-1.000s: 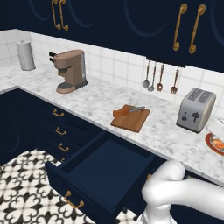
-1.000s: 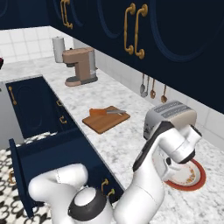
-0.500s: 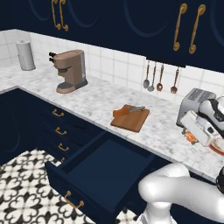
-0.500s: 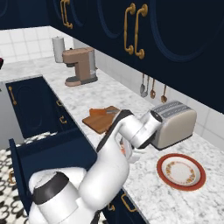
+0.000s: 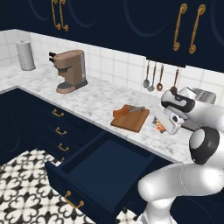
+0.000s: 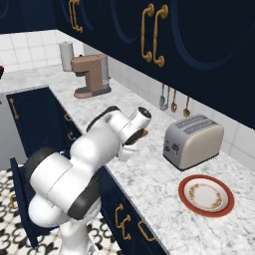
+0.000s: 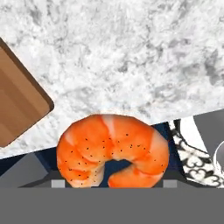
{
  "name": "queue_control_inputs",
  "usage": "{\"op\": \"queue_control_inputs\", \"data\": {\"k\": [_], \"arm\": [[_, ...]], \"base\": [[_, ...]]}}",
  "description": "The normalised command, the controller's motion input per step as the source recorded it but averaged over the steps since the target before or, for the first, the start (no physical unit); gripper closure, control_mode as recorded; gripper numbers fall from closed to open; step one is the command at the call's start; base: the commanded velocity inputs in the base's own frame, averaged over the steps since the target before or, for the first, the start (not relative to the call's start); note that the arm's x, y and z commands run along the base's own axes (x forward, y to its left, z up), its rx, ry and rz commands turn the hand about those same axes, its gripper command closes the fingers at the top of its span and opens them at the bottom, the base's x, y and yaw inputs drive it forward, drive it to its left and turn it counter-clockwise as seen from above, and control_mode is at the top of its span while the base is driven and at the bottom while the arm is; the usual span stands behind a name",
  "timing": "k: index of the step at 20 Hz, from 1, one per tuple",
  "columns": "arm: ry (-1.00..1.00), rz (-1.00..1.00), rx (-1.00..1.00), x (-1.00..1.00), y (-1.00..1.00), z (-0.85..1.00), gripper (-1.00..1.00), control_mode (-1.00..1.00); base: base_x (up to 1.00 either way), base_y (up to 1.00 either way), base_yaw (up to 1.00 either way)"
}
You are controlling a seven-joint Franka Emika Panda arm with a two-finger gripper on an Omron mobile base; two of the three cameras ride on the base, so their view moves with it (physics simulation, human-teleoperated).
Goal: Pick up the knife from the drawer and place it on the cutting board. Then place the meat from the plate to the cutting board.
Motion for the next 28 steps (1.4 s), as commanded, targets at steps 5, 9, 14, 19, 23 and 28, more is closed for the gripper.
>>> {"op": "queue_control_inputs", "data": {"k": [5, 9, 14, 19, 23, 28], "arm": [[0.04, 0.0, -0.03, 1.0, 0.56, 0.0, 1.0, -1.0], [0.13, 0.0, -0.02, 1.0, 0.23, -0.27, 1.0, -1.0], [0.12, 0.0, -0.02, 1.0, 0.06, -0.39, 1.0, -1.0], [0.07, 0.01, -0.03, 0.59, 0.07, -0.46, 1.0, -1.0], [0.0, 0.04, -0.04, 0.31, 0.41, -0.43, -1.0, -1.0], [-0.09, 0.06, -0.02, 0.24, 0.19, -0.09, -1.0, -1.0]], "base": [[0.0, 0.0, 0.0], [0.0, 0.0, 0.0], [0.0, 0.0, 0.0], [0.0, 0.0, 0.0], [0.0, 0.0, 0.0], [0.0, 0.0, 0.0]]}}
